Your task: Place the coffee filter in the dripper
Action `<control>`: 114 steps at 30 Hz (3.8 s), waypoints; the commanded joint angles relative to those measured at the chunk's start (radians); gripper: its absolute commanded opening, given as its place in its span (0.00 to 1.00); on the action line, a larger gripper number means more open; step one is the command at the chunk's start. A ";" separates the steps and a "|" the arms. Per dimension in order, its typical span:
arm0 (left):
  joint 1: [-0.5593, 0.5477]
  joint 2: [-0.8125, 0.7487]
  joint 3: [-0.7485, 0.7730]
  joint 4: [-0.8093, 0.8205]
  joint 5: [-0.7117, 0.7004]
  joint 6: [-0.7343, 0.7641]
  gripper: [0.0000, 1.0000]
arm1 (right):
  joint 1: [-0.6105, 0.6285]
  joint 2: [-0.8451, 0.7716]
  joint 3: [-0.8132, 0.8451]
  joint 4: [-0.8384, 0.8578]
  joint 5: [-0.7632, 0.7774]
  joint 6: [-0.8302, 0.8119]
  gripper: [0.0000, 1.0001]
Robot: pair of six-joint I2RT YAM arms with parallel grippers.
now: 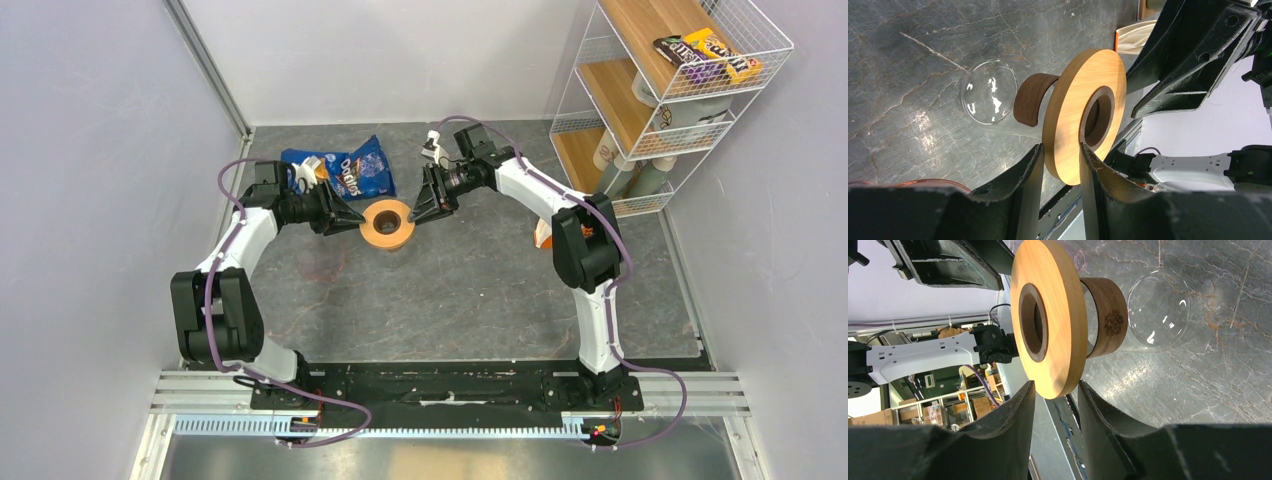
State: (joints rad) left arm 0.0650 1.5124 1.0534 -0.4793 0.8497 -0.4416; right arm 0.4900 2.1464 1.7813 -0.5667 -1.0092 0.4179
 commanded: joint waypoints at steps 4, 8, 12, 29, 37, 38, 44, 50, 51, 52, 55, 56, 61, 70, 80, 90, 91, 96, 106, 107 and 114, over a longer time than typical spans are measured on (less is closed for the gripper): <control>-0.004 0.006 0.007 0.040 0.034 -0.028 0.37 | 0.007 0.016 0.061 0.010 -0.008 0.002 0.38; -0.004 0.008 0.013 0.041 0.035 -0.030 0.36 | 0.012 0.024 0.071 0.010 -0.007 0.005 0.34; -0.005 0.009 0.016 0.041 0.037 -0.031 0.35 | 0.012 0.034 0.077 0.013 -0.006 0.011 0.34; 0.006 -0.028 0.013 0.028 0.006 -0.020 0.64 | 0.015 0.052 0.102 0.015 -0.008 0.023 0.54; 0.089 -0.121 0.085 -0.143 -0.045 0.141 0.83 | -0.030 -0.017 0.102 -0.062 0.042 -0.037 0.90; 0.112 -0.137 0.112 -0.203 -0.050 0.195 0.84 | -0.047 -0.032 0.100 -0.075 0.048 -0.050 0.93; 0.262 -0.169 0.278 -0.574 -0.149 0.641 0.85 | -0.133 -0.160 0.056 -0.176 0.082 -0.178 0.97; 0.280 -0.210 0.199 -0.641 -0.286 0.849 0.79 | -0.147 -0.317 -0.068 -0.197 0.159 -0.272 0.97; 0.279 -0.212 0.179 -0.625 -0.300 0.848 0.77 | -0.146 -0.335 -0.082 -0.198 0.169 -0.274 0.97; 0.278 -0.210 0.167 -0.614 -0.307 0.842 0.76 | -0.147 -0.354 -0.097 -0.199 0.181 -0.275 0.97; 0.279 -0.213 0.113 -0.543 -0.359 0.813 0.72 | -0.146 -0.403 -0.132 -0.189 0.213 -0.279 0.97; 0.276 -0.216 0.090 -0.517 -0.377 0.812 0.72 | -0.146 -0.416 -0.142 -0.186 0.222 -0.277 0.97; 0.245 -0.187 0.031 -0.438 -0.449 0.797 0.68 | -0.146 -0.439 -0.170 -0.185 0.221 -0.278 0.97; 0.238 -0.121 -0.046 -0.324 -0.450 0.724 0.54 | -0.146 -0.428 -0.157 -0.194 0.214 -0.277 0.97; 0.234 -0.042 -0.050 -0.260 -0.401 0.624 0.28 | -0.146 -0.398 -0.125 -0.224 0.195 -0.299 0.97; 0.234 -0.103 0.145 -0.522 -0.377 0.583 0.02 | -0.147 -0.371 -0.029 -0.246 0.158 -0.275 0.97; 0.234 -0.112 0.185 -0.574 -0.374 0.579 0.02 | -0.147 -0.378 -0.019 -0.246 0.159 -0.272 0.97; 0.234 -0.112 0.462 -0.808 -0.345 0.533 0.02 | -0.147 -0.418 0.019 -0.234 0.187 -0.272 0.97; -0.015 -0.059 0.859 -0.856 -0.458 0.238 0.02 | -0.105 -0.434 0.068 -0.251 0.368 -0.352 0.97; -0.050 -0.049 0.870 -0.849 -0.469 0.221 0.02 | -0.104 -0.437 0.067 -0.255 0.387 -0.356 0.97; -0.244 0.048 0.906 -0.836 -0.547 0.187 0.02 | -0.087 -0.474 0.055 -0.273 0.485 -0.459 0.97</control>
State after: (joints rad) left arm -0.1364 1.5021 1.9236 -1.3151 0.3611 -0.1711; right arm 0.3969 1.7363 1.8137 -0.8387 -0.6071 0.0395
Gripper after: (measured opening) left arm 0.051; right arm 0.971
